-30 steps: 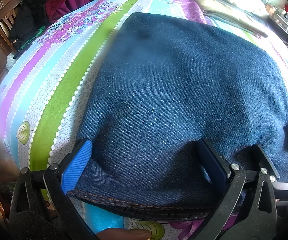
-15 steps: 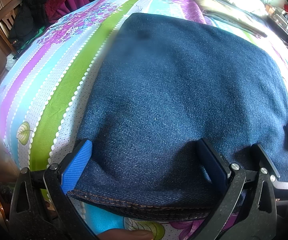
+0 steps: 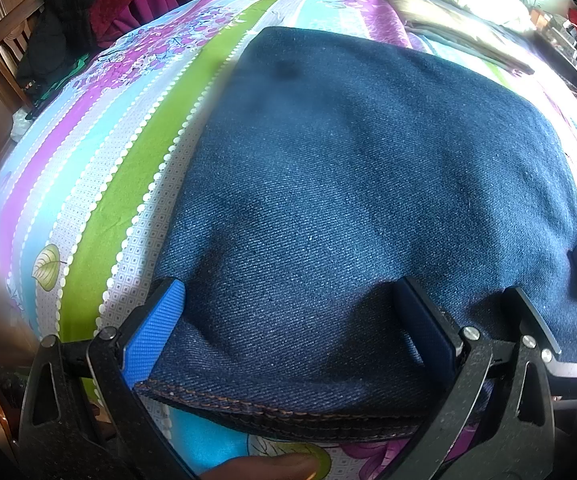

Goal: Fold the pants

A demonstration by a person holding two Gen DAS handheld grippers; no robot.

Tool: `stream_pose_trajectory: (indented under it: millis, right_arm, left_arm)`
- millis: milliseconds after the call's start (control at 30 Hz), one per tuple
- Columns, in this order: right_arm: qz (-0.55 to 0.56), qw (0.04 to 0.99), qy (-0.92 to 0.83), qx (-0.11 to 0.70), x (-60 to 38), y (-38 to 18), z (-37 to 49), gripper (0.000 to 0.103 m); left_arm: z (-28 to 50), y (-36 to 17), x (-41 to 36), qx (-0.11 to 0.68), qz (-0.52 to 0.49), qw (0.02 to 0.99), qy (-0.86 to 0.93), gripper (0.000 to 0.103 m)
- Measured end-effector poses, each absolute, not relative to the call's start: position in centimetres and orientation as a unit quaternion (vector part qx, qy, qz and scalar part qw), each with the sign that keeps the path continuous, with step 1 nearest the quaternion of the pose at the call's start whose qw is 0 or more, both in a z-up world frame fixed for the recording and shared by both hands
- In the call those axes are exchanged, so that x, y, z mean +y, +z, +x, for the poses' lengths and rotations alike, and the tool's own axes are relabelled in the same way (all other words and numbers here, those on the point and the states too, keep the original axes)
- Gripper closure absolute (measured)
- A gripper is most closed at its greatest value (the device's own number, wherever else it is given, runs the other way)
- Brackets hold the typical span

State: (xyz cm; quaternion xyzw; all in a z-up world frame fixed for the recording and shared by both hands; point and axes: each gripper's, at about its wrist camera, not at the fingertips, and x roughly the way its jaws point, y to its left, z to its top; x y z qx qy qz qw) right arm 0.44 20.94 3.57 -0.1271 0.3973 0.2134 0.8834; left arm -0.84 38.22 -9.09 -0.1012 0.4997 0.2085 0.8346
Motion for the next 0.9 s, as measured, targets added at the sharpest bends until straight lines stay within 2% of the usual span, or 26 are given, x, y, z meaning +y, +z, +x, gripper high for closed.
stream_pose_trajectory:
  millis: [900]
  right_arm:
    - [-0.127, 0.884, 0.212, 0.397, 20.96, 3.6, 0.28, 0.0]
  left_arm:
    - [-0.81, -9.07, 37.75, 0.498, -0.1, 0.836, 0.208, 0.0]
